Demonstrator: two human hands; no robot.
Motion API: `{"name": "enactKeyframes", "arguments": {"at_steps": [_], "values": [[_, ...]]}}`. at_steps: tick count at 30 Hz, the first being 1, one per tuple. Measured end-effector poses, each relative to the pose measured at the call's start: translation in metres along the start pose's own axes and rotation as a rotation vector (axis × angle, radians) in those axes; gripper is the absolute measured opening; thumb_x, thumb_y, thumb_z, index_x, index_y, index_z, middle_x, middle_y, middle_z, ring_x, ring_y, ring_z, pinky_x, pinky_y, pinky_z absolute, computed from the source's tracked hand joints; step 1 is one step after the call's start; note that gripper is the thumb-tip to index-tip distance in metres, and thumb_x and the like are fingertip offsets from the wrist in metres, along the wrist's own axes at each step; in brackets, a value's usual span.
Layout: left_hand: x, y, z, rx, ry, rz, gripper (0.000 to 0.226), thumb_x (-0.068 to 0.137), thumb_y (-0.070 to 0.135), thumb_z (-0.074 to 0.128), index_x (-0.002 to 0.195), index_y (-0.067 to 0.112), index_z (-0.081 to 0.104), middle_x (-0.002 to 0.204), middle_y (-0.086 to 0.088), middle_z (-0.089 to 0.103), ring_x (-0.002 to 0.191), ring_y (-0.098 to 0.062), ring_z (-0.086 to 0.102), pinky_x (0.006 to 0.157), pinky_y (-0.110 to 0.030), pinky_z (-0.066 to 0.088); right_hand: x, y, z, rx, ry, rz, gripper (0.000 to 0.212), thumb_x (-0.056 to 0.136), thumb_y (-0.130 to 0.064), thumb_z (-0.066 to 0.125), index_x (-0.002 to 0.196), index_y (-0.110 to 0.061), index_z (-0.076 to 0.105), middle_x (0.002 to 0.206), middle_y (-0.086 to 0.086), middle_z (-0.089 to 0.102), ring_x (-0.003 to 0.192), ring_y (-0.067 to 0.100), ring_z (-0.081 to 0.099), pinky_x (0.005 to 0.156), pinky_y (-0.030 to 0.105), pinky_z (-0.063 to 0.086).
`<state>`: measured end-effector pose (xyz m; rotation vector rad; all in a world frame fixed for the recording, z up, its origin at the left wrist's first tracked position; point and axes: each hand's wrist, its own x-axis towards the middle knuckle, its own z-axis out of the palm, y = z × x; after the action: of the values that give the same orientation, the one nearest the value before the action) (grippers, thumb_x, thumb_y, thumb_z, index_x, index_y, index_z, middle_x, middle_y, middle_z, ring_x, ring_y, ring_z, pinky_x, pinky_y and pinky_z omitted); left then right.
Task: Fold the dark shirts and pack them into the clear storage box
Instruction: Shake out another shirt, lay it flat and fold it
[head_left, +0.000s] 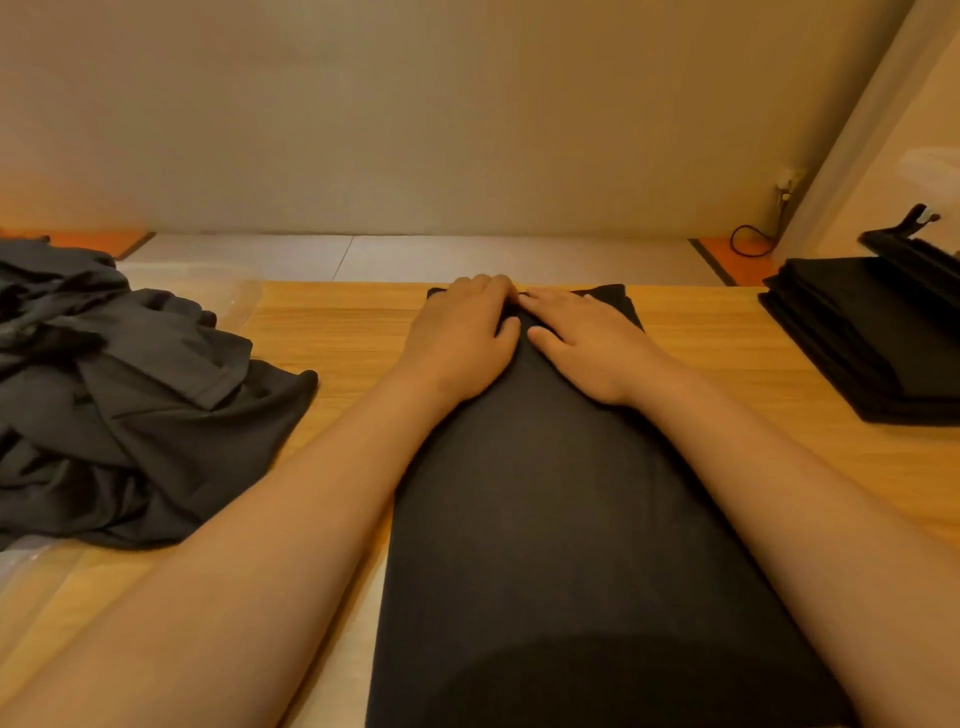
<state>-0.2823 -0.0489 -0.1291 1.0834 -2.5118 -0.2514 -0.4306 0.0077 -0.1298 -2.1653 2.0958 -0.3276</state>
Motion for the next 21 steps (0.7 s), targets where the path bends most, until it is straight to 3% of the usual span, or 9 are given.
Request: {"name": "enactKeyframes", "arguments": {"at_steps": [4, 9, 17, 21], "values": [[0.005, -0.005, 0.006, 0.023, -0.064, 0.012, 0.046, 0.100, 0.033, 0.040, 0.142, 0.016, 0.043, 0.145, -0.004, 0.046, 0.133, -0.020, 0.040, 0.110, -0.035, 0.030, 0.006, 0.006, 0.007, -0.069, -0.017, 0.040, 0.053, 0.103, -0.039, 0.026, 0.154, -0.025, 0.017, 0.161, -0.006, 0.013, 0.147, 0.008, 0.007, 0.120, 0.035, 0.005], [0.008, -0.020, 0.000, 0.100, -0.279, 0.016, 0.060, 0.100, 0.050, 0.029, 0.153, 0.027, 0.016, 0.162, 0.006, 0.010, 0.148, -0.009, 0.006, 0.120, -0.034, 0.002, 0.006, 0.013, 0.003, -0.088, -0.062, 0.114, 0.055, 0.102, -0.045, 0.018, 0.154, -0.027, 0.011, 0.162, -0.007, 0.005, 0.148, 0.008, 0.000, 0.119, 0.036, 0.000], [0.008, -0.043, -0.005, 0.088, -0.265, -0.102, 0.059, 0.100, 0.053, 0.024, 0.153, 0.030, 0.015, 0.162, 0.005, 0.009, 0.149, -0.012, 0.004, 0.121, -0.040, 0.005, 0.000, 0.055, -0.009, -0.044, -0.084, 0.334, 0.052, 0.104, -0.038, 0.008, 0.154, -0.023, 0.005, 0.162, -0.004, -0.001, 0.148, 0.013, -0.004, 0.119, 0.039, 0.000], [-0.001, -0.035, -0.013, 0.100, -0.182, -0.110, 0.065, 0.099, 0.054, 0.025, 0.155, 0.026, 0.008, 0.163, 0.003, 0.001, 0.149, -0.010, -0.003, 0.121, -0.038, -0.004, -0.005, 0.045, -0.021, -0.059, 0.038, 0.280, 0.053, 0.105, -0.036, 0.012, 0.154, -0.018, 0.004, 0.162, -0.001, -0.005, 0.148, 0.013, -0.007, 0.118, 0.038, -0.003]]}}
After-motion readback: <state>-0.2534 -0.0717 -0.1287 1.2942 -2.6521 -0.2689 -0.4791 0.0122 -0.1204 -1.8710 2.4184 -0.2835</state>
